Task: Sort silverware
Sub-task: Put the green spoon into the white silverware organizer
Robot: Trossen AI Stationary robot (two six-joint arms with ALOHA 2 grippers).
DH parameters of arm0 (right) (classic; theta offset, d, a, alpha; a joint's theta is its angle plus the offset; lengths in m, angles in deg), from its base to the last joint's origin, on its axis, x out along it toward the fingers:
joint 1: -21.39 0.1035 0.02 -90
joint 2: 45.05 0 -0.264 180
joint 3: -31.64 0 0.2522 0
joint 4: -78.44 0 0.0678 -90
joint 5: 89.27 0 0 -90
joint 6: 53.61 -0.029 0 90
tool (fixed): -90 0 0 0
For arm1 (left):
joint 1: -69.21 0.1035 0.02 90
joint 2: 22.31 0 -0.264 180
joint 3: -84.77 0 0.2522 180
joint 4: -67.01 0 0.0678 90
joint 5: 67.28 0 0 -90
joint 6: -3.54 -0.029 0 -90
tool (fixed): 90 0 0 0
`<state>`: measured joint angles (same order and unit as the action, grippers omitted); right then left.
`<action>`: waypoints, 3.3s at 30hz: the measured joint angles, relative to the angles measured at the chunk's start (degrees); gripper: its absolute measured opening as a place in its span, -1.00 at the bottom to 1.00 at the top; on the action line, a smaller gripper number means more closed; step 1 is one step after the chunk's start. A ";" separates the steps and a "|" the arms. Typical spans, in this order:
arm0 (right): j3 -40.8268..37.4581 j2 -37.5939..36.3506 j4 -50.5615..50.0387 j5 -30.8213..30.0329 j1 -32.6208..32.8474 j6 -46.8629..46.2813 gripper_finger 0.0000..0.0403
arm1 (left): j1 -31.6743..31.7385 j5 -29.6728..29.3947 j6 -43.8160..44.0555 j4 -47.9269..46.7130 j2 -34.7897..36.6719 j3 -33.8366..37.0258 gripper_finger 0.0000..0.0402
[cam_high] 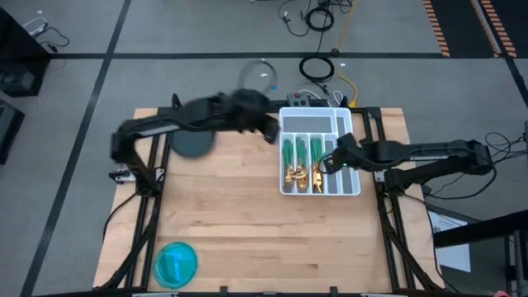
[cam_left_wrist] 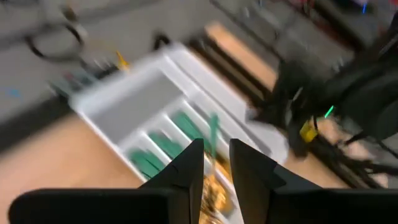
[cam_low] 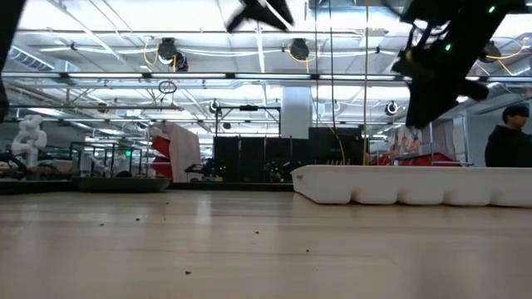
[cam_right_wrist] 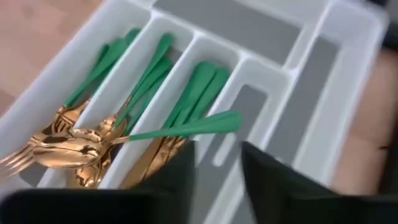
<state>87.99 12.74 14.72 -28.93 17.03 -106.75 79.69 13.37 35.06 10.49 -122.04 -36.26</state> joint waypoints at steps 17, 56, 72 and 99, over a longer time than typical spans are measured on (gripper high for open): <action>-1.48 11.79 7.23 8.68 -5.76 -4.63 -1.00 | 0.00 -9.22 -3.49 -8.22 16.36 -0.02 -0.58; 5.99 26.59 28.34 13.57 -19.66 25.56 -1.00 | 0.04 -10.24 -15.95 -10.65 15.75 0.07 -0.58; 7.61 26.11 22.52 25.06 -16.36 8.90 -0.62 | 0.42 -10.47 -17.37 -10.73 15.75 0.06 -0.58; 7.57 27.75 19.81 22.53 -8.36 -16.16 0.12 | 0.38 -10.44 -20.39 -10.77 15.75 0.04 -0.58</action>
<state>95.56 40.49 34.53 -6.39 8.66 -122.92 80.07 2.93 14.67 -0.29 -106.29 -36.22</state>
